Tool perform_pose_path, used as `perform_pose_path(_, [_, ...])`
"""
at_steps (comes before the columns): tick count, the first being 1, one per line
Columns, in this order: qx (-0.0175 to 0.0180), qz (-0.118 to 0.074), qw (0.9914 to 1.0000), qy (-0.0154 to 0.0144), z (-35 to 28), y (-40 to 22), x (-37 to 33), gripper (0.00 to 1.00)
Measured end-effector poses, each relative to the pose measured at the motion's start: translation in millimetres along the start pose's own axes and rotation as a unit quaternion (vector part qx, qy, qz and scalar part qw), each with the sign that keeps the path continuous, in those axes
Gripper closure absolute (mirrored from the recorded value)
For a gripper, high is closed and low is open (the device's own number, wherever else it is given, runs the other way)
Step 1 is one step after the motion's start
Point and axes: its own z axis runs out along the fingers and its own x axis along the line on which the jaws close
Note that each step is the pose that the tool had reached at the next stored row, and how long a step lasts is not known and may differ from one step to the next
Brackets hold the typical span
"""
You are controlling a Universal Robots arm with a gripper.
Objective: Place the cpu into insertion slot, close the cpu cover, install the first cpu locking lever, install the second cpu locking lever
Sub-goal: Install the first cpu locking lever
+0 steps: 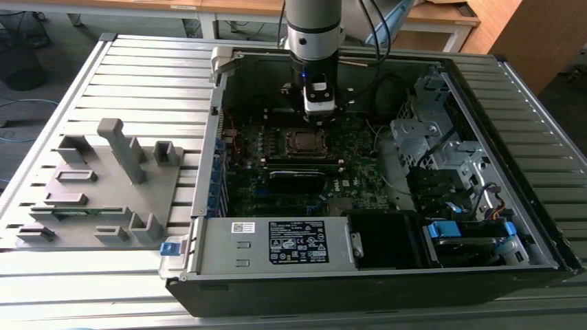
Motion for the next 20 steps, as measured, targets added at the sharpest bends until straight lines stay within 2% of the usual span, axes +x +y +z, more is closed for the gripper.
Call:
perform_pose_path(5, [0.0112,-0.006,0.99969,0.0215,2.7,-0.2,0.3,0.90])
perform_pose_path(11, [0.0115,-0.007,0.99966,0.0223,3.1,-0.2,0.3,0.90])
perform_pose_path(14, [0.0102,-0.024,0.99940,0.0231,4.1,-0.1,0.1,0.90])
perform_pose_path(17, [0.0083,-0.044,0.99868,0.0242,5.2,-0.1,0.2,0.90])
perform_pose_path(20, [0.0064,-0.067,0.99740,0.0253,6.1,-0.2,0.3,0.90])
